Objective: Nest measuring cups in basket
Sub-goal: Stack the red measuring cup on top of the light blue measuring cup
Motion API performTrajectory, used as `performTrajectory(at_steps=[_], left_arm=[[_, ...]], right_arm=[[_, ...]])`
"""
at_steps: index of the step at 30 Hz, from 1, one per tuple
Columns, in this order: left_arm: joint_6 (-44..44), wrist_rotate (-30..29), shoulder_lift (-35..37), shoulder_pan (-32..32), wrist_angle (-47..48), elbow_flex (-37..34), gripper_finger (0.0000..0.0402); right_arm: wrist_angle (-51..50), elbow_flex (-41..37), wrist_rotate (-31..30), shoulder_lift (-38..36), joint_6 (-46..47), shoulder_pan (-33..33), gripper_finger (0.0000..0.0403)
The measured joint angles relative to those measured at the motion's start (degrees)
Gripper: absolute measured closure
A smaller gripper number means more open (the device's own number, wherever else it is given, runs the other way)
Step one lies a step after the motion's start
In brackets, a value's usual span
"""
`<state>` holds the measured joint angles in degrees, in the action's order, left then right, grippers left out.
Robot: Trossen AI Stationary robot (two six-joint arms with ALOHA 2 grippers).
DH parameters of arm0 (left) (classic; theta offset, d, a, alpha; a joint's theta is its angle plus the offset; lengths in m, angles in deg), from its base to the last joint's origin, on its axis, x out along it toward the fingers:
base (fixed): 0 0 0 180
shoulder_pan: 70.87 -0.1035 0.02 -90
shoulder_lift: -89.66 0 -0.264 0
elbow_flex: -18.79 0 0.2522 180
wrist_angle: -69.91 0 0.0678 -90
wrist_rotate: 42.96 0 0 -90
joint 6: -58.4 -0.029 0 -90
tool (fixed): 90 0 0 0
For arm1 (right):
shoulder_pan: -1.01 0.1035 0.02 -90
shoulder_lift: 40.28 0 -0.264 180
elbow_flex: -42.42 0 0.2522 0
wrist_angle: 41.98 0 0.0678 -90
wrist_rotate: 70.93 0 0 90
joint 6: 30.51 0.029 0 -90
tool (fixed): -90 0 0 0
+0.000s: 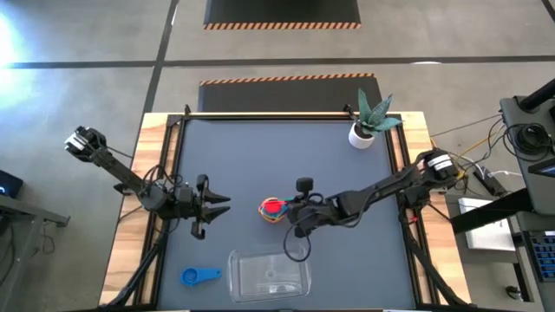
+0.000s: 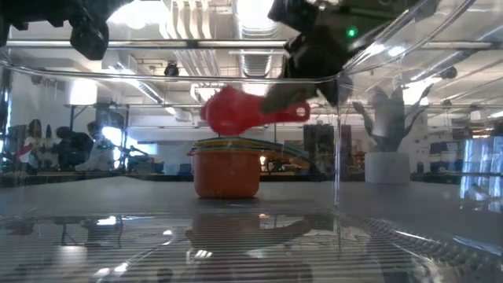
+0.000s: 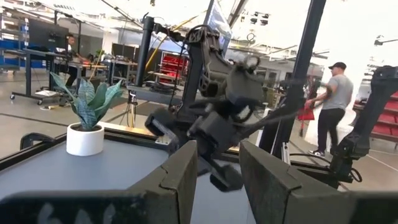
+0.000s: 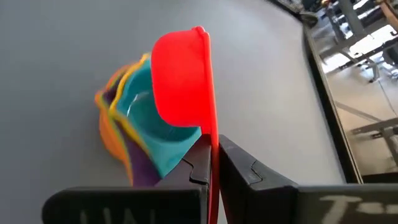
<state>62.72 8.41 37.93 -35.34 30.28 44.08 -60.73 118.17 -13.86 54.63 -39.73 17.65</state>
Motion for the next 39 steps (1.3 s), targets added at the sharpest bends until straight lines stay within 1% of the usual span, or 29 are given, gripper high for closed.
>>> performTrajectory(at_steps=[6, 11, 14, 21, 27, 29, 32, 39], left_arm=[[0.66, -1.4, -0.86, -0.04, 0.45, 0.0, 0.0298], [0.67, -1.4, -1.59, -0.04, 0.43, 0.0, 0.0298], [0.67, -1.42, -1.57, -0.07, 0.4, 0.0, 0.0298], [0.67, -1.44, -1.55, -0.09, 0.42, 0.0, 0.0298], [0.67, -1.46, -1.55, -0.11, 0.46, 0.0, 0.0298], [0.67, -1.46, -1.55, -0.09, 0.48, 0.0, 0.0298], [0.67, -1.47, -1.55, -0.11, 0.52, 0.0, 0.0298], [0.67, -1.48, -1.55, -0.11, 0.74, 0.0, 0.0298]], right_arm=[[-0.72, 2.37, -1.08, 4.32, -2.49, -0.04, 0.0394], [-0.67, 3.87, -3.77, 4.53, -4.81, -0.04, 0.0394], [-0.65, 4.11, -6.49, 4.23, -7.34, -0.04, 0.0394], [-2.13, 4.09, -6.73, 5.6, -13.79, 0.69, 0.0394], [-3.22, 4.07, -6.63, 6.47, -14.46, 0.96, 0.0391], [-3.71, 4.07, -5.95, 6.54, -15.38, 0.97, 0.0383], [-3.77, 4.06, -5.62, 6.54, -15.45, 1.11, 0.036], [-3.87, 4.05, -5.64, 5.42, -14.55, 2.64, 0.0284]])
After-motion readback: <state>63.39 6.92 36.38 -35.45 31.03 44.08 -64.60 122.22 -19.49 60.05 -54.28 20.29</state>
